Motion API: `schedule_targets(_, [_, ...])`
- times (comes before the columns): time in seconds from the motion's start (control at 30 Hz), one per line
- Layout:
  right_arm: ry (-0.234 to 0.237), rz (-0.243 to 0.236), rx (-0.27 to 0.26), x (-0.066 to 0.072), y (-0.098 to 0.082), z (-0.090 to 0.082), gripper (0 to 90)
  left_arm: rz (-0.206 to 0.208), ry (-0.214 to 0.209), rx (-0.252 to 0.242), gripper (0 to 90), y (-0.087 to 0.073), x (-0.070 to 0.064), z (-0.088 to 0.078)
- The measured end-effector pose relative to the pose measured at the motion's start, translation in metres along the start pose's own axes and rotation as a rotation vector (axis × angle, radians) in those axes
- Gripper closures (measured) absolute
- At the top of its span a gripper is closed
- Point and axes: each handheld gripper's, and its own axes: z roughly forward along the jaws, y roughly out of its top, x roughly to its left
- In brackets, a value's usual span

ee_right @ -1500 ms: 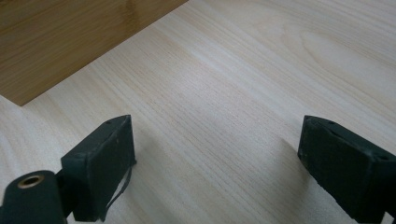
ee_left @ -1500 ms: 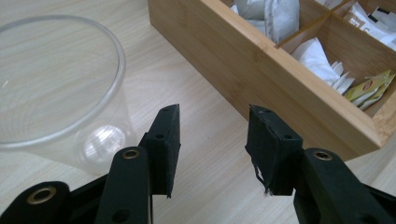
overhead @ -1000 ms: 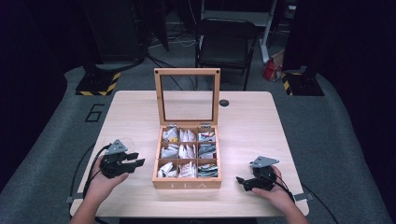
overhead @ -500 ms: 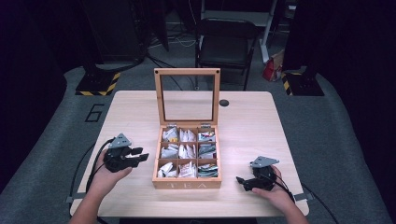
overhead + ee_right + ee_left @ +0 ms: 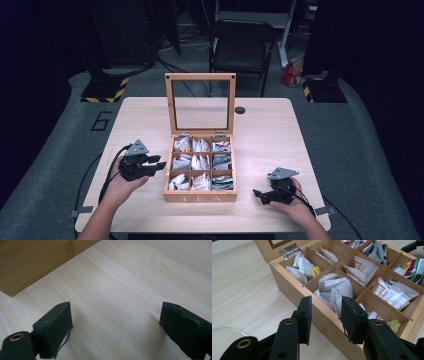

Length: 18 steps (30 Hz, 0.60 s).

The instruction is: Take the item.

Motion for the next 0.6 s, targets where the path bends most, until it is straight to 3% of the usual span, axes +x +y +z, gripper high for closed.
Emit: schedule_targets(0.6, [0.003,-0.002,0.001,0.0,0.0,0.0,10.2,0.005,-0.034,0.001,61.0,0.009,-0.007,0.023])
